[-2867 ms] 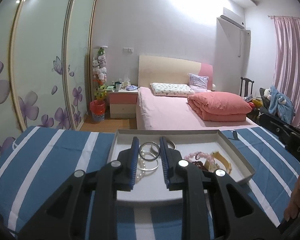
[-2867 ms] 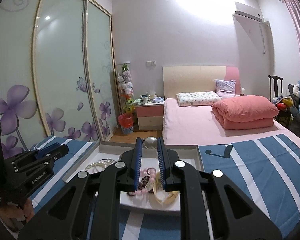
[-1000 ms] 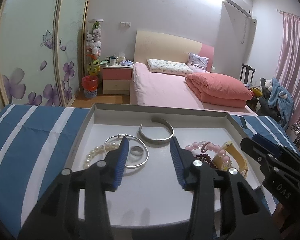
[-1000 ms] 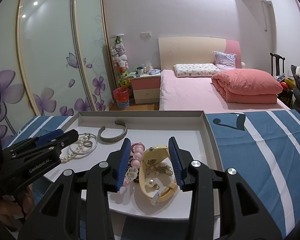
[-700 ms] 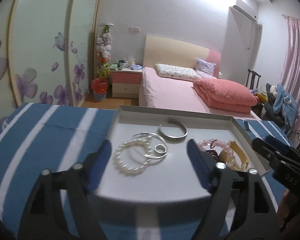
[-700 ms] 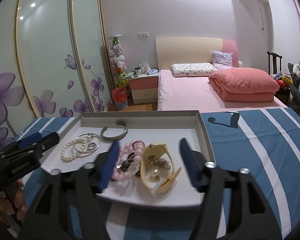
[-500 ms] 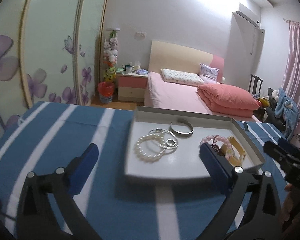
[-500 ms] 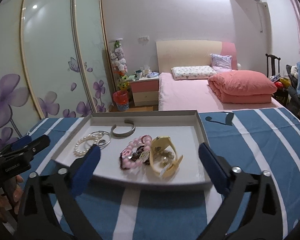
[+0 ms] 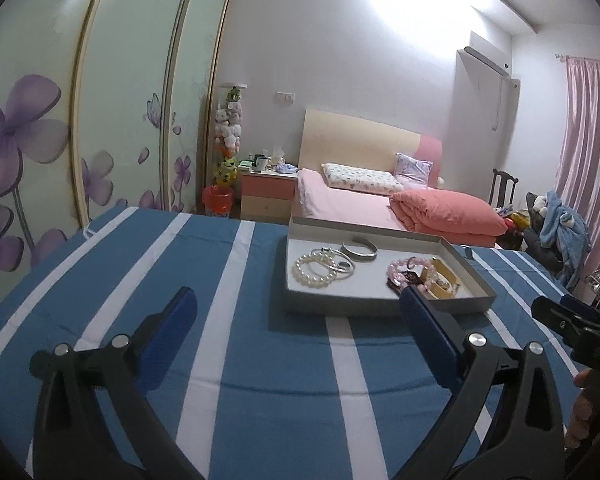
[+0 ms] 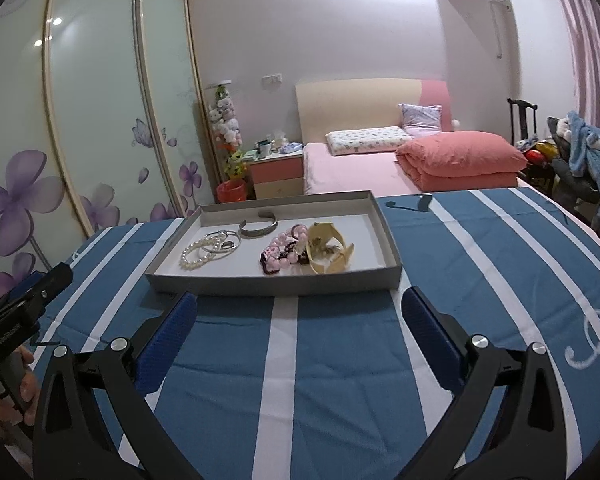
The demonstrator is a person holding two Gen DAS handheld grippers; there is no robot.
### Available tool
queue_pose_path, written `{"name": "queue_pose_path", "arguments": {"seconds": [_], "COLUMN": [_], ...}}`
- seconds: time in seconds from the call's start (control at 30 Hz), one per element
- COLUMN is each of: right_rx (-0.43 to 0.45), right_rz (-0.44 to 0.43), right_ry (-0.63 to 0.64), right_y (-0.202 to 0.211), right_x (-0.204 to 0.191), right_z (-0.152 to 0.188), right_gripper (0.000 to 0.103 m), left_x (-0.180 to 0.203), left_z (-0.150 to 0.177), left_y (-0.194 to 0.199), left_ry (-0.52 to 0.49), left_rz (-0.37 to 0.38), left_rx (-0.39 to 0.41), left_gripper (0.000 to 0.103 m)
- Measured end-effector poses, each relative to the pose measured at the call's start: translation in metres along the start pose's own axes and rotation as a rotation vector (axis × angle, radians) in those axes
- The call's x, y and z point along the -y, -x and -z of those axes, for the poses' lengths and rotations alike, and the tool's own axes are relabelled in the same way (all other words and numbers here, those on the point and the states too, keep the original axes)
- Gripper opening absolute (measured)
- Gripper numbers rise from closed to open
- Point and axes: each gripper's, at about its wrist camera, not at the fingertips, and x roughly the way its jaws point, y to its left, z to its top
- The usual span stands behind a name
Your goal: Organize jewelry
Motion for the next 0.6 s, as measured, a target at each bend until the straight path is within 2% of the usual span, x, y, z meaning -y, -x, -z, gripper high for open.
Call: {"name": "queue_pose_path", "arguments": {"seconds": [0.3,0.6], "right_rx": [0.04,0.047], "right_rz": [0.007,-0.012], "right_ry": [0.05,0.044], "right_y": [0.016,0.018], "right_x": [-0.004,-0.002], "right_z": [0.025,0.026], "right_gripper": [0.101,0.101], "left_x": [0.008,0.015], "left_z": [0.02,0.022], "left_y": [0.021,0.026], "left_ry": [-0.034,-0.054], "left_rz": [0.023,0.028], "left_rx": [0.001,0.013], "left_gripper": [0.099,0.099]}}
